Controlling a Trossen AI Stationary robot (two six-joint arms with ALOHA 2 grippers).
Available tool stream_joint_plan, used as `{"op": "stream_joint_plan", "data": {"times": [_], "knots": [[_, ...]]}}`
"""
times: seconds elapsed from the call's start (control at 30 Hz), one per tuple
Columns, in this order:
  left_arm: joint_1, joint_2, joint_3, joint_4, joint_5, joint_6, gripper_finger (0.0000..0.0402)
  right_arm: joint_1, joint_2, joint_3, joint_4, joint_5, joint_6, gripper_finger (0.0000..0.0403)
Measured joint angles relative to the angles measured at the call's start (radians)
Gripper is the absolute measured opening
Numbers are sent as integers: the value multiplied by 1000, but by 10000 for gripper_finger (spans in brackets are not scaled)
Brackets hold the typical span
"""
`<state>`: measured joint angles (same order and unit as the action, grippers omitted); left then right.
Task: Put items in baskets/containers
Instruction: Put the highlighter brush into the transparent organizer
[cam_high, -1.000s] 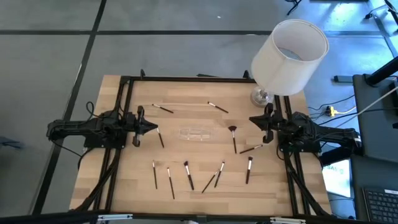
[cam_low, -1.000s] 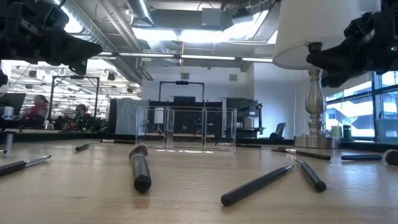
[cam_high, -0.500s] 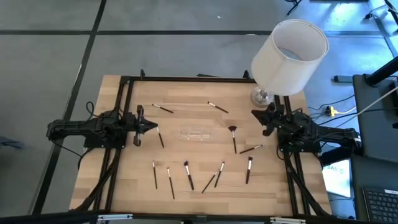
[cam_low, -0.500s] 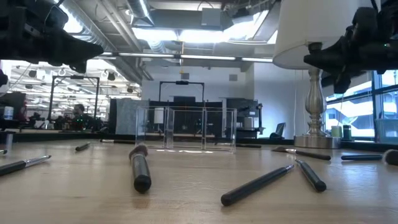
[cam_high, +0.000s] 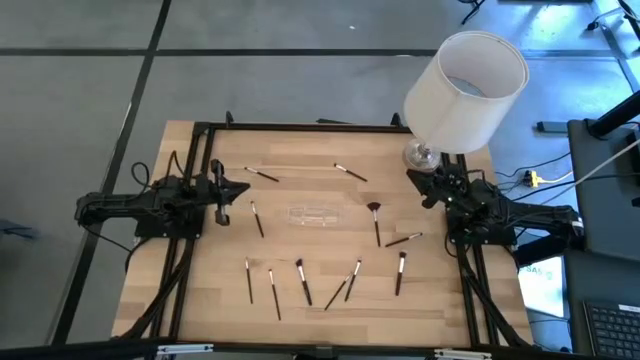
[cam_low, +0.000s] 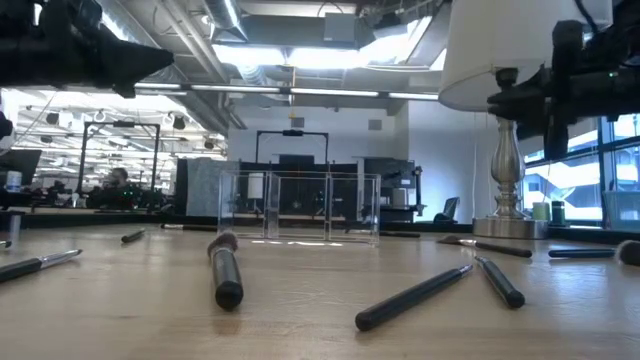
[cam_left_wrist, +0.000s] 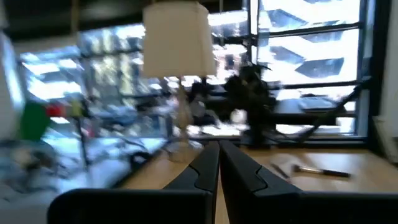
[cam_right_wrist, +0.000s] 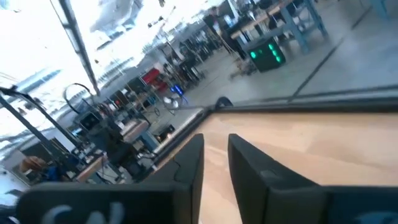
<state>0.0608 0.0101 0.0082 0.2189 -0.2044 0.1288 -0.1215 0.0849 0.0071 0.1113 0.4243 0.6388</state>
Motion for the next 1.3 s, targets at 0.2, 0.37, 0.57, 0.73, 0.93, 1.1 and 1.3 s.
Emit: {"op": "stream_joint_plan", "data": {"times": [0.2, 0.37, 0.57, 0.73, 0.93, 1.1, 1.3], "knots": [[10, 2, 0, 4, -294, 86, 9, -21, 132, 0, -2, 7, 80, 89], [42, 48, 0, -36, -275, -10, 9, -56, 291, 0, 29, -58, 139, 89], [62, 158, 0, -36, -274, -194, 8, -65, 460, 25, 79, -171, 146, 89], [59, 273, 0, 14, -292, -321, 4, -64, 555, 72, 80, -181, 72, 89], [57, 420, 0, 140, -360, -465, 4, -64, 617, 86, 76, -104, -28, 89], [57, 501, 12, 168, -440, -559, 4, -64, 661, 86, 80, -33, -67, 89], [57, 591, 20, 168, -517, -652, 4, -64, 694, 86, 91, 38, -168, 89]]}}
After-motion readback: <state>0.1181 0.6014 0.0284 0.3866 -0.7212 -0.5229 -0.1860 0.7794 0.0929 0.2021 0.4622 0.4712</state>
